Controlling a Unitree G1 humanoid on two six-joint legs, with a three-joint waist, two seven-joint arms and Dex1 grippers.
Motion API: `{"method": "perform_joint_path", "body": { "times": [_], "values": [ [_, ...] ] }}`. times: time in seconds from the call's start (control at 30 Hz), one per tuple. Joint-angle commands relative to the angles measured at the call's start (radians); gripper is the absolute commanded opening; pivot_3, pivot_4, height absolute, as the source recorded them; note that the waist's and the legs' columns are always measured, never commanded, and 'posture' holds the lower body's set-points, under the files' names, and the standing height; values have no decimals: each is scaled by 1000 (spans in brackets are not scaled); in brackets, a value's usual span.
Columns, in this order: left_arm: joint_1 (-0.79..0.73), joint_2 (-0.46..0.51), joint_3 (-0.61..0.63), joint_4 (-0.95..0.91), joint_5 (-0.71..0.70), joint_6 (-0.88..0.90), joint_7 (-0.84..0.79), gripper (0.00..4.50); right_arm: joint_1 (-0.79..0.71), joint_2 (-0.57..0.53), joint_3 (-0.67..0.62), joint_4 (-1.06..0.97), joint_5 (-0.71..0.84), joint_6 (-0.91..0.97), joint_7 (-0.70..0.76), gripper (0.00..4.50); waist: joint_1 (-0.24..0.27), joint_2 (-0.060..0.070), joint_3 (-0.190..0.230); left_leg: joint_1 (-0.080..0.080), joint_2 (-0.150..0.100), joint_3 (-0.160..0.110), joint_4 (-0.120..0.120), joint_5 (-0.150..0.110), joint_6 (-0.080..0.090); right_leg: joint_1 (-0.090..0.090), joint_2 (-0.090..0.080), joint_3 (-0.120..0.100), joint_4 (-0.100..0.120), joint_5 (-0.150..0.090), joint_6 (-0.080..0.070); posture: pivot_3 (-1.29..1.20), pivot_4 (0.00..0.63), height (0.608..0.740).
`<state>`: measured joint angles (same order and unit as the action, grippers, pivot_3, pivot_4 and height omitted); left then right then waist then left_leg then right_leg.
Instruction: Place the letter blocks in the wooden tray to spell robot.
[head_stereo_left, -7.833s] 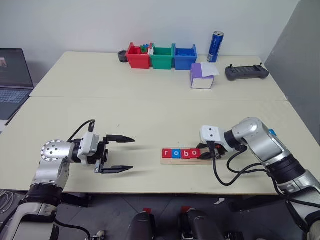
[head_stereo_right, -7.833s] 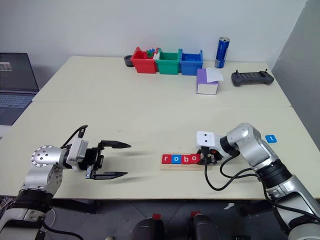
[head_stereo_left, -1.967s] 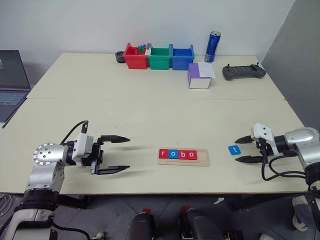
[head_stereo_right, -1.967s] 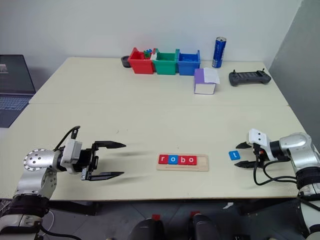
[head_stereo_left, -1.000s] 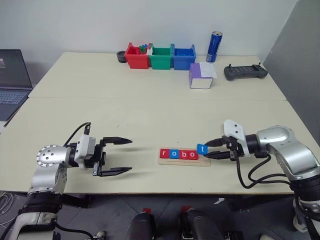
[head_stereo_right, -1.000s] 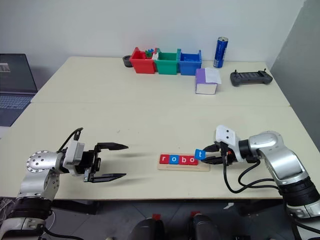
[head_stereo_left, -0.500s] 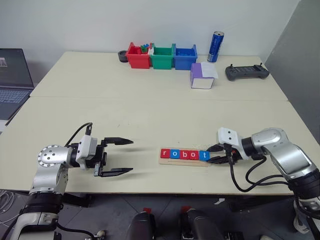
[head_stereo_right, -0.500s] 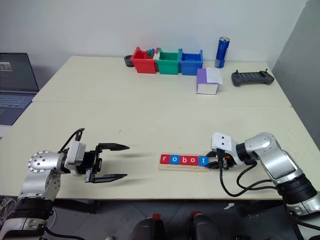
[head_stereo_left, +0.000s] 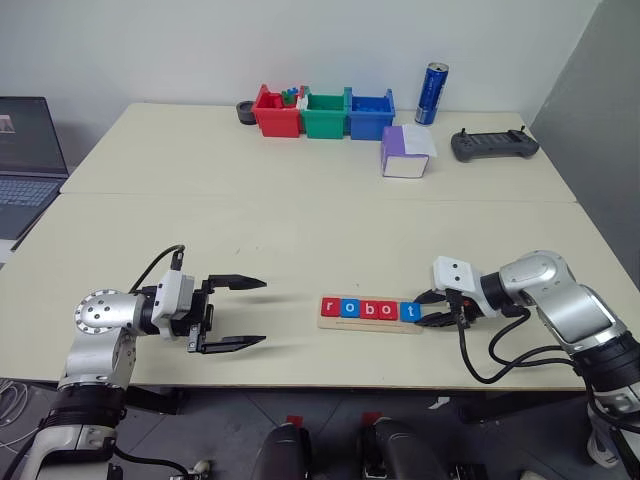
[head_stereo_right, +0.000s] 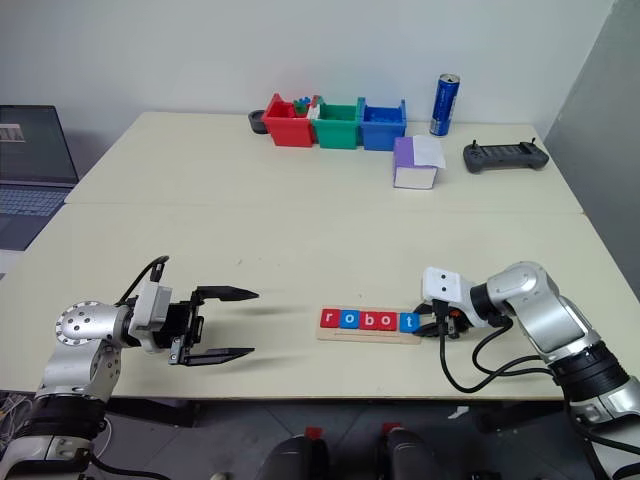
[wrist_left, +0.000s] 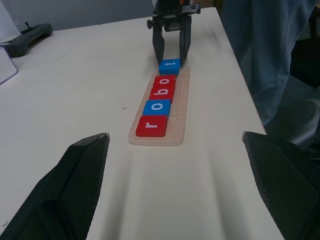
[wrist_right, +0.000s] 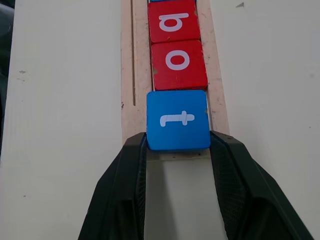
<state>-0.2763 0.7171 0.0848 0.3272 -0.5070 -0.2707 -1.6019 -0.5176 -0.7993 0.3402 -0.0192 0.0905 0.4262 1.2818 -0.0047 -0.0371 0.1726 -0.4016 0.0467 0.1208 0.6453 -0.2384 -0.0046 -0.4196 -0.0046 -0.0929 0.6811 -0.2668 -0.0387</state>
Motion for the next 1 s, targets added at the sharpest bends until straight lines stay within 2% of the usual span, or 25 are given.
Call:
{"method": "perform_joint_path", "body": {
  "times": [0.03, 1.0],
  "values": [
    [9, 9, 27, -31, -5, -6, 6, 4500, -19, 9, 5, -13, -9, -1, 1, 1459, 0, 0, 0, 0, 0, 0, 0, 0, 0, 0, 0, 0, 0, 0, 0, 0, 150, 740],
    [17, 13, 31, -38, -6, -4, 8, 4500, -56, 27, 27, 0, -48, -1, -9, 1459, 0, 0, 0, 0, 0, 0, 0, 0, 0, 0, 0, 0, 0, 0, 0, 0, 150, 740]
  ]
}}
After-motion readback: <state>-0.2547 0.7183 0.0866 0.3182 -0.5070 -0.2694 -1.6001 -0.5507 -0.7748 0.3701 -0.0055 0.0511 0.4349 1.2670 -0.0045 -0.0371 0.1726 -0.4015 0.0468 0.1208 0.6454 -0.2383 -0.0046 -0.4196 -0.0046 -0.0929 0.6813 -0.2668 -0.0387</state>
